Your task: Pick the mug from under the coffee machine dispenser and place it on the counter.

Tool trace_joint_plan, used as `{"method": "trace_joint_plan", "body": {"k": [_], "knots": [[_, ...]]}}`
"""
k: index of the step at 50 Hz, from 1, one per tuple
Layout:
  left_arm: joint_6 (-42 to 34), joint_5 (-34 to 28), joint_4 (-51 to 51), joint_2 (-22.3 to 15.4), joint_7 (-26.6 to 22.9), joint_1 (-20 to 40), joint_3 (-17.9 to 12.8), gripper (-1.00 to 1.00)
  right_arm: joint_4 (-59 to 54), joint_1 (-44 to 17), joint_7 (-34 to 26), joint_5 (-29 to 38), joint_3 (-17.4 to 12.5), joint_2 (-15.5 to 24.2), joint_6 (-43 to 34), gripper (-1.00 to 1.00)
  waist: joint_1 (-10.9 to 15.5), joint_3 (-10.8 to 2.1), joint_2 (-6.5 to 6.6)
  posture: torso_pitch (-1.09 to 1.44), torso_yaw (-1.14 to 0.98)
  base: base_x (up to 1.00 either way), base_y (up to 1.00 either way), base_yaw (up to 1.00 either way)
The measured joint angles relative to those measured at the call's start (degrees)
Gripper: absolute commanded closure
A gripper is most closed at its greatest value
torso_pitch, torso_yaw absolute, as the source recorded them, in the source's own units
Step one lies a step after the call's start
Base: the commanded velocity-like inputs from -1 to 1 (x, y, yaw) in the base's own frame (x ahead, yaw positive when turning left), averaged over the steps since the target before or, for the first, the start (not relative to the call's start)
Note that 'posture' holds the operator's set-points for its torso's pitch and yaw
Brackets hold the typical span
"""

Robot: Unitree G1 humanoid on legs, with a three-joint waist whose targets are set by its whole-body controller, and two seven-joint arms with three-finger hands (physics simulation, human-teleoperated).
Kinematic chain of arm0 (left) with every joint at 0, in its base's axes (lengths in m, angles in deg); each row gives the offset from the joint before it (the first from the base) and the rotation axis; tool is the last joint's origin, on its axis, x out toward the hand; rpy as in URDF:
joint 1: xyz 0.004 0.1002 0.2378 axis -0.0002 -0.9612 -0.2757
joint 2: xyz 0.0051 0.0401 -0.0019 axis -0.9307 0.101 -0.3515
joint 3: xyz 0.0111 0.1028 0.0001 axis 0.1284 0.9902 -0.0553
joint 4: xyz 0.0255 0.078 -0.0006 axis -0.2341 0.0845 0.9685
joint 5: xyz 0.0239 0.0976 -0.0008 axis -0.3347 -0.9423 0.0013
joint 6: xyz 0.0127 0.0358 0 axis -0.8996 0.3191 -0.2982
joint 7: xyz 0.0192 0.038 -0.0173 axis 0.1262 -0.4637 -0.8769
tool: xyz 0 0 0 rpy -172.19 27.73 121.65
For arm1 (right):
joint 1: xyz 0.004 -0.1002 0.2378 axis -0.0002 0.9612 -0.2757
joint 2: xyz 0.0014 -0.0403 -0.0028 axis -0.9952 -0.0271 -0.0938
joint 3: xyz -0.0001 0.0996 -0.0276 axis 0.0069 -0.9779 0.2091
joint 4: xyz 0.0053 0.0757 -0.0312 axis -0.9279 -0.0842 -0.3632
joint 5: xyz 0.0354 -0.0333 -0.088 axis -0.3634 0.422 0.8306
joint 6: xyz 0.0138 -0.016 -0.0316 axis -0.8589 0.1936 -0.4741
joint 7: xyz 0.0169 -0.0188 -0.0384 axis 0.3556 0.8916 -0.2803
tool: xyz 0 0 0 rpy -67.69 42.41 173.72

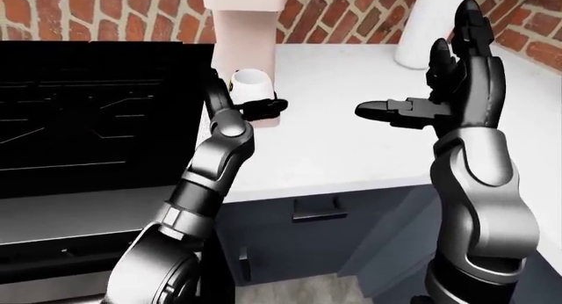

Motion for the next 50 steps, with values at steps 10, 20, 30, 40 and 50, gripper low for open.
{"method": "trace_joint_plan", "body": {"k": [10,20,30,40,50], "knots": [[6.8,0.75,11.31,-1.07,1.19,4.22,-1.16,-1.0,-0.12,0.62,0.06,-0.28,-0.1,-0.04,0.31,-1.0,0.09,-0.09,-0.28,0.0,0.0,0.0,0.0,0.0],[10.34,1.67,17.27,-0.6,2.06,7.33,-1.65,-1.0,0.12,0.96,-0.02,-0.25,-0.27,-0.09,0.35,-1.0,0.1,-0.14,-0.39,0.0,0.0,0.0,0.0,0.0],[13.47,2.8,22.31,0.15,1.72,8.58,-1.98,-1.0,-0.09,1.06,0.01,-0.25,-0.39,-0.07,0.58,-1.0,0.12,-0.31,-0.51,0.0,0.0,0.0,0.0,0.0],[17.56,3.02,29.07,-1.09,1.58,11.22,-3.46,-0.25,-0.1,0.93,0.02,-0.43,-0.53,0.08,0.42,-1.0,0.08,-0.54,-0.43,0.0,0.0,0.0,0.0,0.0],[19.15,3.24,30.21,-1.28,2.21,11.61,-4.03,0.63,-0.04,1.02,0.22,-0.77,-0.67,0.25,0.44,-1.0,0.12,-0.64,-0.33,0.0,0.0,0.0,0.0,0.0]]}}
